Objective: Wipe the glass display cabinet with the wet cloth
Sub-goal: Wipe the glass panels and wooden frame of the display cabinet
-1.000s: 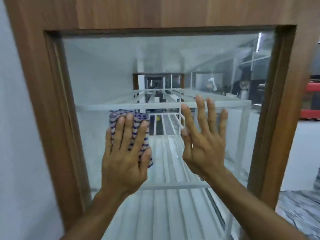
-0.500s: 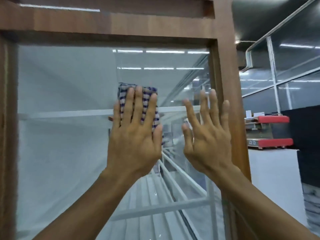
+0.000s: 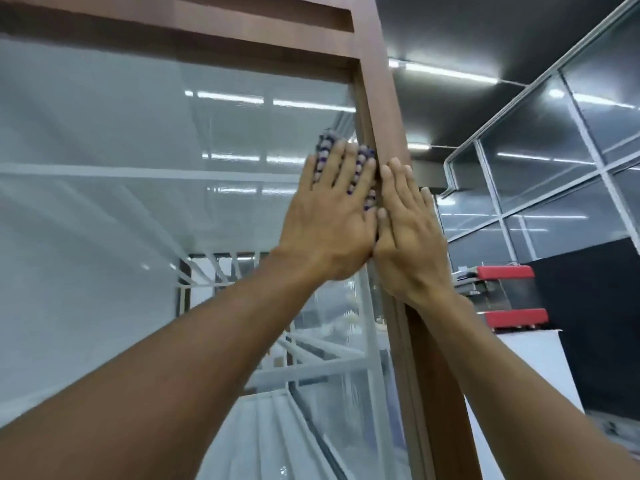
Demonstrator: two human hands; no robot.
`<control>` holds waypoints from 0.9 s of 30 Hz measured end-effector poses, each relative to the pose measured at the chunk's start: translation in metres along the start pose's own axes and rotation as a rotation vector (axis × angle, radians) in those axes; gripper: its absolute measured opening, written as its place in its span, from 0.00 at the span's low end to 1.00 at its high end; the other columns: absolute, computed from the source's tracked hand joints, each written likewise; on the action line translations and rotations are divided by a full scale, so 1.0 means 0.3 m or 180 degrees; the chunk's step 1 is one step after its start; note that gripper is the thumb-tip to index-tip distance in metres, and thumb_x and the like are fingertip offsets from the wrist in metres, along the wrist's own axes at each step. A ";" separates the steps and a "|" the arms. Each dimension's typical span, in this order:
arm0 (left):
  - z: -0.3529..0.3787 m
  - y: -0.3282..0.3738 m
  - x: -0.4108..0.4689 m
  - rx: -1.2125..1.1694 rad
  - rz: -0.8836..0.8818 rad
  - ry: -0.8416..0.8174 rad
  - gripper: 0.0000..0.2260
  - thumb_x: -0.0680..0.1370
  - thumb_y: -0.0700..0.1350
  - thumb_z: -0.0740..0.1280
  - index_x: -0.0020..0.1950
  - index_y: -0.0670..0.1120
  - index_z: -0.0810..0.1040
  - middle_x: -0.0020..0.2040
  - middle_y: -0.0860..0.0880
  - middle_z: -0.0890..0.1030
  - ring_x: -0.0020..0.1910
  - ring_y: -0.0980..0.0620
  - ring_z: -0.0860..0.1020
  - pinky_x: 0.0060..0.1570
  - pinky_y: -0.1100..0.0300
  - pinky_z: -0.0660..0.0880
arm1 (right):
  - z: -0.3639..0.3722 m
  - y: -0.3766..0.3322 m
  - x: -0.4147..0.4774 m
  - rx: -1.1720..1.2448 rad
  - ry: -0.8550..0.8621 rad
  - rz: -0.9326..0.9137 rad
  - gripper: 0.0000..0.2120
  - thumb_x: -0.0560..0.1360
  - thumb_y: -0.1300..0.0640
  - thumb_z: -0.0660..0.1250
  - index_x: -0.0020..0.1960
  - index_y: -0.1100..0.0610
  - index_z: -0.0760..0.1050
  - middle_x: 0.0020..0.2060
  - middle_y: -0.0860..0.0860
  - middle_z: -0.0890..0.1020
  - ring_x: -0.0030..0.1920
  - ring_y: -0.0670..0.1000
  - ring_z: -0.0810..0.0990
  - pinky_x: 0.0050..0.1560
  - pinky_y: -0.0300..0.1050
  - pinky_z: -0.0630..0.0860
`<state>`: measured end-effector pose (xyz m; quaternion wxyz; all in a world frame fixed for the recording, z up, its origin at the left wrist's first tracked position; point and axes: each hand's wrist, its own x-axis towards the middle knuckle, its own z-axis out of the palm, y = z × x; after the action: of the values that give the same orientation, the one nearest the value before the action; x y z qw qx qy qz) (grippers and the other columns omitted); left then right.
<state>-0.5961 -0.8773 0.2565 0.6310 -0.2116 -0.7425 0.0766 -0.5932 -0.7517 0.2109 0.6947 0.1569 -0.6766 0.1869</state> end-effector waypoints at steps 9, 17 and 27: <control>0.021 -0.073 -0.344 -0.0131 0.0236 -0.0022 0.29 0.86 0.57 0.42 0.83 0.51 0.35 0.82 0.50 0.31 0.80 0.52 0.29 0.79 0.48 0.30 | 0.044 -0.073 -0.178 -0.1042 -0.0348 -0.0076 0.32 0.81 0.45 0.37 0.82 0.55 0.38 0.82 0.53 0.36 0.80 0.49 0.31 0.80 0.50 0.30; -0.061 -0.378 -0.526 -0.0028 -0.0303 0.0109 0.33 0.79 0.61 0.34 0.83 0.52 0.36 0.83 0.49 0.33 0.80 0.54 0.29 0.78 0.51 0.28 | 0.235 -0.421 -0.189 -0.0557 -0.0660 -0.0604 0.39 0.73 0.42 0.28 0.82 0.53 0.36 0.82 0.52 0.37 0.81 0.50 0.32 0.80 0.56 0.32; -0.178 -0.797 -0.733 0.0345 -0.1014 0.0081 0.32 0.81 0.61 0.37 0.83 0.51 0.36 0.84 0.49 0.35 0.81 0.55 0.32 0.79 0.56 0.30 | 0.386 -0.694 -0.219 -0.0651 -0.0808 -0.0955 0.33 0.80 0.43 0.34 0.83 0.53 0.37 0.81 0.54 0.35 0.81 0.54 0.32 0.79 0.63 0.31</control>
<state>-0.5713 -1.1907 0.1590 0.6549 -0.0578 -0.7534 0.0130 -0.5980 -0.9927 0.1566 0.6363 0.2068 -0.7432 -0.0094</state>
